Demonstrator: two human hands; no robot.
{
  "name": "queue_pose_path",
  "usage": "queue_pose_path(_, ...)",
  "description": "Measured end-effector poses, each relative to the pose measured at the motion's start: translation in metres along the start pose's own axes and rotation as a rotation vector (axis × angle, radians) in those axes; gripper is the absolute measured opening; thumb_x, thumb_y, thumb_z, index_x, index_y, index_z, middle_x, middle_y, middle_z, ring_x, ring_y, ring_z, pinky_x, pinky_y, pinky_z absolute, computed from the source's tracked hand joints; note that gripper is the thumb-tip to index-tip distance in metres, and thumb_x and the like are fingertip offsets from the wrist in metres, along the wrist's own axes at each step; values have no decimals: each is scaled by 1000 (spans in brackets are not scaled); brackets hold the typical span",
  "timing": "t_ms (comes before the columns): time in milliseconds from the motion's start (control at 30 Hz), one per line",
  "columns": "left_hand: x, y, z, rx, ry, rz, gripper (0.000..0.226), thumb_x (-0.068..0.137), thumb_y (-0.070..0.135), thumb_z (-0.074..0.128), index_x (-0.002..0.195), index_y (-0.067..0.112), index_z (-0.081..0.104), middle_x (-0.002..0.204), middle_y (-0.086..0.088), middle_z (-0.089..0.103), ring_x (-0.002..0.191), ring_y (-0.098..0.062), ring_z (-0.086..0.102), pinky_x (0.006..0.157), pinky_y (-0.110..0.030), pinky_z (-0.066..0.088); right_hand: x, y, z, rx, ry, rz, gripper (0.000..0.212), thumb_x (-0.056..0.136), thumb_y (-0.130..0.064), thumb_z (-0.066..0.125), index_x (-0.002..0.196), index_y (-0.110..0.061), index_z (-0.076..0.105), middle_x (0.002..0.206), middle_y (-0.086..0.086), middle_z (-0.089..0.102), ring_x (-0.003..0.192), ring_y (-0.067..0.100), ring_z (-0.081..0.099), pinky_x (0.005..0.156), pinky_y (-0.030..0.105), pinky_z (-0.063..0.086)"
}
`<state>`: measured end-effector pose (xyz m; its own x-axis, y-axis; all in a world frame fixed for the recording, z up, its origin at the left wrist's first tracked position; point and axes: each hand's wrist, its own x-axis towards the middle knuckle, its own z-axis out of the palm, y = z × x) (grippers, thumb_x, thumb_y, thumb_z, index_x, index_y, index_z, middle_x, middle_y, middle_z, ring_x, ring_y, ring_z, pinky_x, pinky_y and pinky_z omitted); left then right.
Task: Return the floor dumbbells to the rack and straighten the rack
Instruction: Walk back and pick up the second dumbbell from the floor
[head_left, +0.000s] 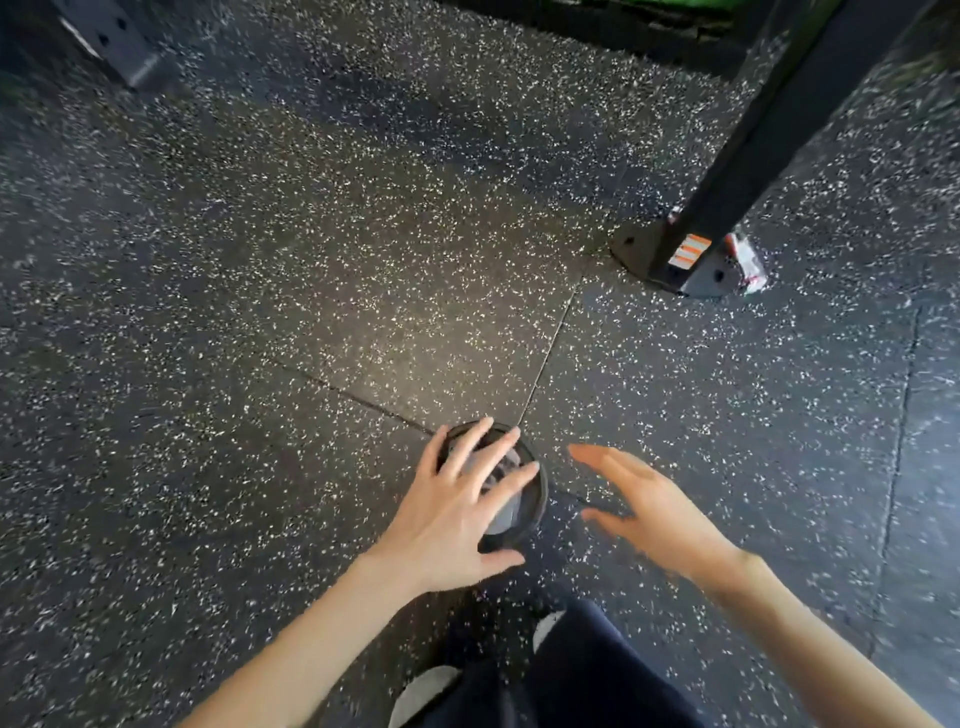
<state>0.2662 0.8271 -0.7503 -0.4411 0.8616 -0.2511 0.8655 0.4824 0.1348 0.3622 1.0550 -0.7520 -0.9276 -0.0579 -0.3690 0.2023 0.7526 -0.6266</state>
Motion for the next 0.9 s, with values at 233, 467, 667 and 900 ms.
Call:
queue_pose_path(233, 2, 5, 41, 136, 252, 26, 108, 62, 60, 73, 148, 18, 23, 157, -15, 14, 142, -40, 12, 105, -66, 15, 26, 38, 48, 21, 86, -107, 62, 83, -43, 60, 137, -44, 30, 137, -28, 37, 125, -7, 38, 107, 20, 32)
queue_pose_path(467, -1, 1, 49, 112, 355, 98, 106, 59, 51, 82, 146, 19, 30, 152, -18, 27, 140, -40, 22, 108, -61, 26, 17, 17, 44, 143, 268, -104, 60, 77, -38, 66, 133, -29, 45, 130, -21, 48, 120, -10, 42, 104, 9, 30)
queue_pose_path(667, -6, -33, 51, -96, 569, 33, 73, 73, 38, 70, 139, 22, 45, 148, -14, 37, 137, -35, 31, 109, -54, 29, 34, 5, 59, 122, 199, -209, 62, 77, -37, 67, 134, -26, 43, 132, -21, 46, 121, -11, 41, 102, 5, 27)
queue_pose_path(900, -19, -75, 52, -359, 691, -89, 64, 75, 27, 67, 135, 24, 47, 147, -6, 40, 138, -24, 33, 109, -46, 34, 70, -9, 85, 184, 129, -258, 65, 75, -43, 66, 133, -23, 43, 130, -23, 46, 118, -13, 41, 98, 3, 27)
